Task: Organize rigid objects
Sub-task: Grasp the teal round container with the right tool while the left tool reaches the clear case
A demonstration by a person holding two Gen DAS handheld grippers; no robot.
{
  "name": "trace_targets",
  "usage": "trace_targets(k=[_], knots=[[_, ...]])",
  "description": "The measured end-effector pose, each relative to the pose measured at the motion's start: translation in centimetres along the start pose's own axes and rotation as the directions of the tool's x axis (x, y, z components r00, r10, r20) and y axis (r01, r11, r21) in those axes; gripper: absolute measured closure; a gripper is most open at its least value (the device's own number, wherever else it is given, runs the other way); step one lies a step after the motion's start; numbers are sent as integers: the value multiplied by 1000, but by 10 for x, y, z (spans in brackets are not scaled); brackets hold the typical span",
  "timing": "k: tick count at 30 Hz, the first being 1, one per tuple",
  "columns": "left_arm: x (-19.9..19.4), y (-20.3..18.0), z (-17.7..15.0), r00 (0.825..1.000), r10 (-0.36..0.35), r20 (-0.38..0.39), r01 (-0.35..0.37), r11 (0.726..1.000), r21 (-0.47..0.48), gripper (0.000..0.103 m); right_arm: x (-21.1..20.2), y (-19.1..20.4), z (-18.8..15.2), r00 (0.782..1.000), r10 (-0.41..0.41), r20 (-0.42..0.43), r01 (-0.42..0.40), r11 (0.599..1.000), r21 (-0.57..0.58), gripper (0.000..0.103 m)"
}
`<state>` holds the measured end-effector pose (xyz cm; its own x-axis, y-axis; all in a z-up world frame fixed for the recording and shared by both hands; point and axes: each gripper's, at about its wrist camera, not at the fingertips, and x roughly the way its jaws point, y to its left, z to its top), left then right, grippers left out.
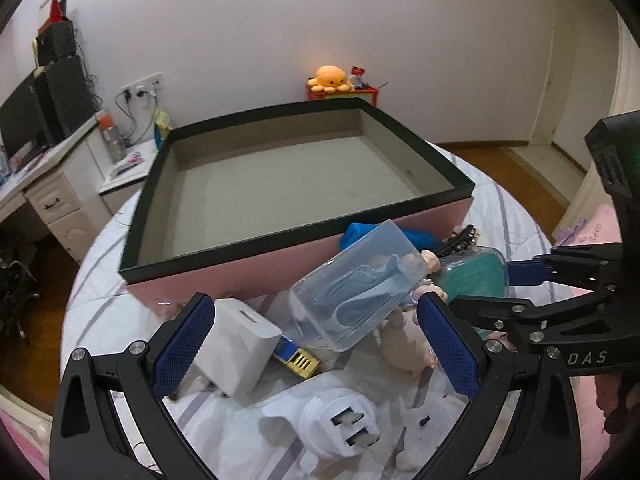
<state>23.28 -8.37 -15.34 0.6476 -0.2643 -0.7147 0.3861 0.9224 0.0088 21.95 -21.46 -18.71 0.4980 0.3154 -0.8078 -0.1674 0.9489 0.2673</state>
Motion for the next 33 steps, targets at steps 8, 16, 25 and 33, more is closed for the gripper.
trace_targets(k=[8, 16, 25, 33], knots=[[17, 3, 1, 997, -76, -23, 76, 997, -4, 40, 20, 3, 4, 1000, 3, -29, -3, 1000, -17, 45], [5, 9, -1, 993, -118, -3, 118, 993, -28, 54, 11, -8, -3, 998, 61, -8, -60, 997, 55, 61], [4, 4, -4, 993, -121, 14, 121, 993, -8, 56, 0, -20, -9, 998, 65, 16, -66, 995, 72, 62], [24, -9, 3, 991, -130, 29, 129, 991, 36, 37, 4, -38, -14, 998, 55, 18, -57, 991, 124, 63]])
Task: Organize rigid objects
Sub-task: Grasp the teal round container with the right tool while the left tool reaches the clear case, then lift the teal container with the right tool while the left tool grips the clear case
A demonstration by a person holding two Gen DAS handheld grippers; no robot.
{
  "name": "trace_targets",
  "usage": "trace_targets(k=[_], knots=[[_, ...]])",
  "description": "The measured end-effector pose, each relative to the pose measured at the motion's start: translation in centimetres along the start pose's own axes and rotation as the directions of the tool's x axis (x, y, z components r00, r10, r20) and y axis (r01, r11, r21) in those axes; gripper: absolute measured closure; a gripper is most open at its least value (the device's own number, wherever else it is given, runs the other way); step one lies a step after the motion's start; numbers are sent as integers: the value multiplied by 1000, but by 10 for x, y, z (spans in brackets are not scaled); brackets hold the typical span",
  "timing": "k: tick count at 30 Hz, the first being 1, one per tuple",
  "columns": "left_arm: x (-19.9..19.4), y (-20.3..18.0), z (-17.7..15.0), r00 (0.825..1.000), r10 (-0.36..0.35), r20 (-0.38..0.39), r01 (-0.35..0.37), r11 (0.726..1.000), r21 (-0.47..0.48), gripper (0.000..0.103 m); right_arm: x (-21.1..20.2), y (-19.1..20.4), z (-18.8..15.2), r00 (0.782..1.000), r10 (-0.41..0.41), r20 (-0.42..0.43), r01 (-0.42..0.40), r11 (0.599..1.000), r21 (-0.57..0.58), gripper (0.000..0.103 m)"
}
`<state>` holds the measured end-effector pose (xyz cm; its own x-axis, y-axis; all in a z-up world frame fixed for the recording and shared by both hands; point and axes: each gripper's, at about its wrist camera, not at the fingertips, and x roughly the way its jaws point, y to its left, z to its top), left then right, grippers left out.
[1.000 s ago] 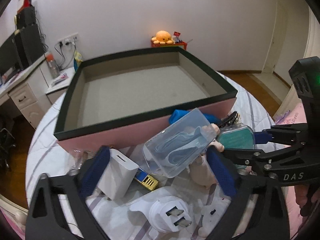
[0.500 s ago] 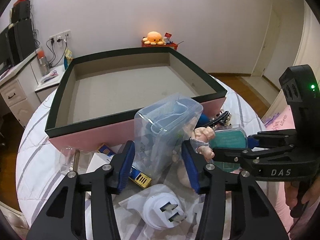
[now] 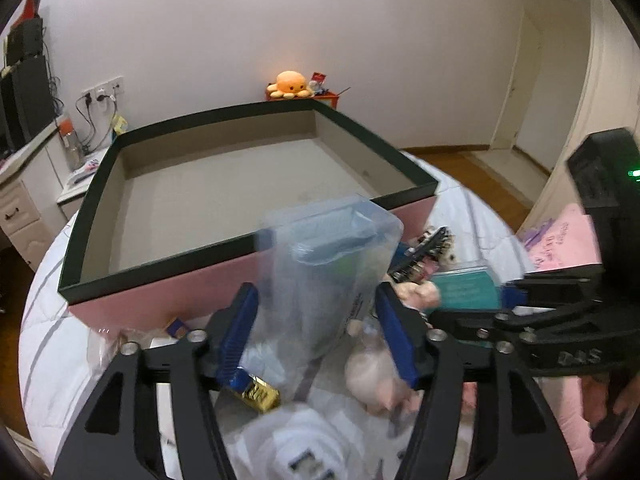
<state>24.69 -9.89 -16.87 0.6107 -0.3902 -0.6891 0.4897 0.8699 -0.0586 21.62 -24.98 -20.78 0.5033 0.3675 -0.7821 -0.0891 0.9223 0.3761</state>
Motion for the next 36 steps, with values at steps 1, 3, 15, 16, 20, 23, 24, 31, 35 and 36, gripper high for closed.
trace_targets(k=[1, 3, 15, 16, 20, 23, 24, 31, 35, 36], knots=[[5, 0, 1, 1000, 1, -4, -1, 1000, 4, 36, 0, -1, 0, 1000, 1, 0, -1, 1000, 0, 63], [6, -1, 1, 1000, -15, -1, 15, 1000, 2, 38, 1, -4, 0, 1000, 6, -2, -6, 1000, 4, 63], [-4, 8, 0, 999, -41, -20, 39, 997, -72, 54, -5, -8, -1, 998, 56, 1, -56, 997, 44, 64], [-5, 9, 0, 999, -46, -20, 44, 996, -79, 55, -6, -8, -1, 998, 59, 2, -59, 997, 45, 64], [-15, 11, 0, 997, -71, -4, 70, 994, -83, 61, -13, -10, -2, 998, 59, 17, -60, 997, 48, 64], [-18, 8, -1, 999, -47, -2, 47, 996, -71, 62, -17, -10, -2, 998, 55, 29, -57, 997, 50, 64], [-18, 8, -1, 999, -48, -5, 47, 996, -76, 62, -19, -10, -2, 998, 57, 32, -58, 997, 50, 64], [-35, 17, -7, 999, -19, 34, 22, 997, -70, 67, -21, -6, -6, 998, 47, 32, -49, 998, 41, 64], [-24, 8, 4, 996, -81, 29, 81, 997, -15, 64, -16, -7, -3, 998, 54, 26, -55, 997, 49, 64], [-17, 5, 6, 998, -65, 11, 65, 998, -9, 64, -15, -7, -3, 998, 52, 22, -53, 997, 48, 64]])
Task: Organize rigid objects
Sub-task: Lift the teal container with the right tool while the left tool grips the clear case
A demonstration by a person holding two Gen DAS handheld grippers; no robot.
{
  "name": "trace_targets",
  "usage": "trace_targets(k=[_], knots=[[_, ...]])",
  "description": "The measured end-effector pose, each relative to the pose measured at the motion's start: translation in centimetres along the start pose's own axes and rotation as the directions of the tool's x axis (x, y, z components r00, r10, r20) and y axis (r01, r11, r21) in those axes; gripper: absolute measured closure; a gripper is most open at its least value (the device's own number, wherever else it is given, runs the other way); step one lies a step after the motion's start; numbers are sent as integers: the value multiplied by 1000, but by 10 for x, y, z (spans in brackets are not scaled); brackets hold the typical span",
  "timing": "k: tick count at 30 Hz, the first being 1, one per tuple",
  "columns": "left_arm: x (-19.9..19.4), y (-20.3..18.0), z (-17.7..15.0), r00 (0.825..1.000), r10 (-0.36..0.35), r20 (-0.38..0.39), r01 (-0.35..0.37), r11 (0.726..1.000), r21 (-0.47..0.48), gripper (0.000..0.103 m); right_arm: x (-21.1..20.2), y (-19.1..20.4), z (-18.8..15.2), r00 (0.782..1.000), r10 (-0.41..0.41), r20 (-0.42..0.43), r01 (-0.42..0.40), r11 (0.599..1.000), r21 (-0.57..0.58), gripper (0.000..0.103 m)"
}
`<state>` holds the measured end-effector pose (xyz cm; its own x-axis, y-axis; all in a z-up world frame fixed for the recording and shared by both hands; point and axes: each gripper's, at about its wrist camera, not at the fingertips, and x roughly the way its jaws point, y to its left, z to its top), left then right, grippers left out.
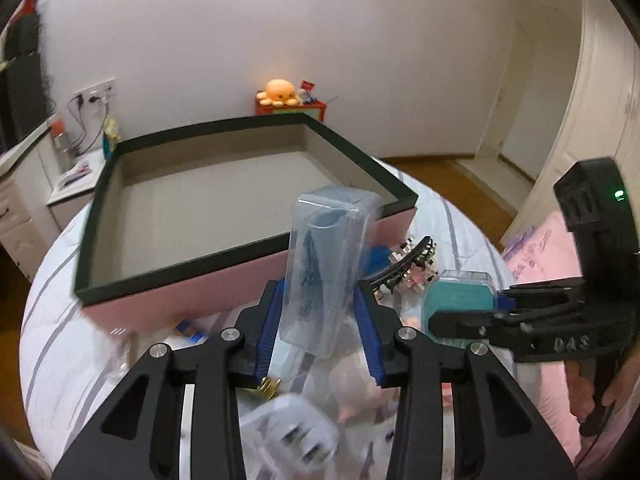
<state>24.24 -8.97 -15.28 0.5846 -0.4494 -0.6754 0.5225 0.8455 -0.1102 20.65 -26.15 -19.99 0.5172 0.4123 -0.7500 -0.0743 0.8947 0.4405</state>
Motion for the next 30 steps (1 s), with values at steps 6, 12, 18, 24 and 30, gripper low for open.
trace_targets(k=[6, 12, 18, 24, 30], knots=[[36, 5, 9, 997, -5, -75, 1, 999, -46, 27, 3, -5, 2, 1000, 24, -13, -24, 1000, 6, 64], [46, -7, 16, 992, -26, -125, 27, 1000, 4, 19, 11, -15, 6, 999, 45, -28, -44, 998, 33, 64], [65, -5, 24, 969, -84, -234, 72, 996, -60, 14, 10, -22, 6, 998, 66, -24, -64, 997, 47, 64], [65, -17, 23, 977, -99, -189, 96, 995, -25, 45, 7, -31, 1, 996, 88, -18, -87, 995, 57, 64], [60, -30, 19, 980, -94, -174, 96, 995, 5, 63, 1, -40, -2, 994, 106, -10, -105, 991, 82, 64]])
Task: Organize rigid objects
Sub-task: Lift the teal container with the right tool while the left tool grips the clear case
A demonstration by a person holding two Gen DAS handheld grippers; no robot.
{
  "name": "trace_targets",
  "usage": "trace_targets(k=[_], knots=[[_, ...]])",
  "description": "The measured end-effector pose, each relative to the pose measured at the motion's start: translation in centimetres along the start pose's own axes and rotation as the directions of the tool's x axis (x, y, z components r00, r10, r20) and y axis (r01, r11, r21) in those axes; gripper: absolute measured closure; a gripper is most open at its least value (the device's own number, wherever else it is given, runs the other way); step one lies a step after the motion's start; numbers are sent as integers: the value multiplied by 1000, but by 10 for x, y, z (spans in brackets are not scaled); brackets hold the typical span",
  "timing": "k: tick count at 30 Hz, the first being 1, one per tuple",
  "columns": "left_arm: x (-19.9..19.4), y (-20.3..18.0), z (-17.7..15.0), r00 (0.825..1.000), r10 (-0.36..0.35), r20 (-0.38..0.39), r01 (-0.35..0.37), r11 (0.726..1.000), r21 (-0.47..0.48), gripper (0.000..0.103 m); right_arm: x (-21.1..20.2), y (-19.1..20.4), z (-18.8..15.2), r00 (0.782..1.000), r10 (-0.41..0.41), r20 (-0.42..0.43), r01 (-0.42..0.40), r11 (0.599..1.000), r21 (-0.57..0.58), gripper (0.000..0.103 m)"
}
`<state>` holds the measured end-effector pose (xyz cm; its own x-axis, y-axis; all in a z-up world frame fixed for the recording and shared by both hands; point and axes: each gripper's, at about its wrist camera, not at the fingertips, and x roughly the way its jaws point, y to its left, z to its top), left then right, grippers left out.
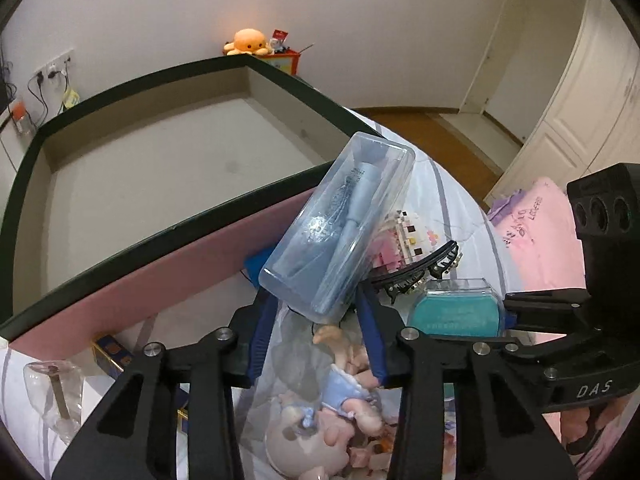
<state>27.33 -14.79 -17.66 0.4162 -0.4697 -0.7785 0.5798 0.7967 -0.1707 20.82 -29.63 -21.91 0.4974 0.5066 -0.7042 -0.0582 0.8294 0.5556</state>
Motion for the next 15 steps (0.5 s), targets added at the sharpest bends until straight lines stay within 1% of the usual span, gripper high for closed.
trace_targets(k=[3, 5, 9, 12, 14, 15], knots=[[-4, -1, 0, 1000, -7, 4, 7, 1000, -4, 65, -3, -2, -2, 1000, 0, 3, 0, 1000, 1, 64], [-10, -2, -1, 999, -24, 21, 24, 1000, -2, 65, -6, -6, -4, 1000, 1, 6, -1, 1000, 7, 64], [-20, -14, 4, 998, -1, 68, -3, 998, 63, 66, -11, -10, -4, 1000, 2, 11, -2, 1000, 16, 64], [-9, -24, 13, 998, -15, 53, 9, 993, 116, 65, -12, -12, -3, 1000, 9, 14, -9, 1000, 24, 64], [6, -28, 19, 1000, 4, 18, -6, 993, 116, 64, -12, -14, -3, 1000, 15, 16, -15, 1000, 27, 64], [10, -29, 22, 1000, 0, 14, -2, 993, 116, 64, -13, -14, -3, 1000, 17, 17, -17, 999, 27, 64]])
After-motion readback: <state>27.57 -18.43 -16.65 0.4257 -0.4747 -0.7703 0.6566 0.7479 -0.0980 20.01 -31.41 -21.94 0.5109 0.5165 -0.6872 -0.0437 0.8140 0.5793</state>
